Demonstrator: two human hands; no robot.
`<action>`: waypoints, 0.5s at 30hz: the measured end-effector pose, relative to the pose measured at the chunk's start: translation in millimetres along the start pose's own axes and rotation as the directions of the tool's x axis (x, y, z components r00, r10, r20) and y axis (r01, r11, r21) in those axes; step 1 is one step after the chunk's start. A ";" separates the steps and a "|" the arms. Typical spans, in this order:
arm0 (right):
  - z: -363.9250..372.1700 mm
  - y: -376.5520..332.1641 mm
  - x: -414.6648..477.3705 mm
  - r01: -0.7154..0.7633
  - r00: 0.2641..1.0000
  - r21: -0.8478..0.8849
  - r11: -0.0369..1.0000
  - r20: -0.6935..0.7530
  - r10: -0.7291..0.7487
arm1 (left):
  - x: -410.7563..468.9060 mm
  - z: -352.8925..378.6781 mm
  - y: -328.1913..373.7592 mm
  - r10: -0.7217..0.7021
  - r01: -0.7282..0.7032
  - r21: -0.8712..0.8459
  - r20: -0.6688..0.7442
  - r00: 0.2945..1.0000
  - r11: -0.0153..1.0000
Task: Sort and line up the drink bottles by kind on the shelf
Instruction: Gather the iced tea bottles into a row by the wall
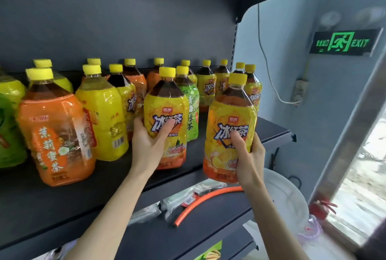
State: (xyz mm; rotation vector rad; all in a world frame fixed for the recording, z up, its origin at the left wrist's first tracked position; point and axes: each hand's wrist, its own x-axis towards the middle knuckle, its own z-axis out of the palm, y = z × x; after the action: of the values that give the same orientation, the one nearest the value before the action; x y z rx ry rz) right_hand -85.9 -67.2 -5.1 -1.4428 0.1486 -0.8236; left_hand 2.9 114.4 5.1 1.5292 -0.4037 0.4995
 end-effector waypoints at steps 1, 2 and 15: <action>-5.0 1.3 6.4 0.007 1.000 0.003 1.000 -0.007 -0.007 | -1.7 9.4 3.6 -0.002 0.003 -0.027 0.022 1.000 1.000; -10.7 2.8 13.6 0.013 1.000 0.007 1.000 -0.011 -0.013 | -2.8 20.8 5.9 -0.006 0.008 -0.052 0.041 0.999 0.999; -117.9 33.5 155.4 0.018 0.986 -0.009 1.000 0.164 -0.016 | 4.1 200.7 -14.7 -0.079 0.083 0.026 -0.133 0.988 0.996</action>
State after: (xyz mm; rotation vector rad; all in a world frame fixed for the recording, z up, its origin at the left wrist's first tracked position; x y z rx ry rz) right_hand -25.5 -255.5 3.4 -1.5171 0.0154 -0.7150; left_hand 26.3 -85.4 -2.7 1.5262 -0.2311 0.5421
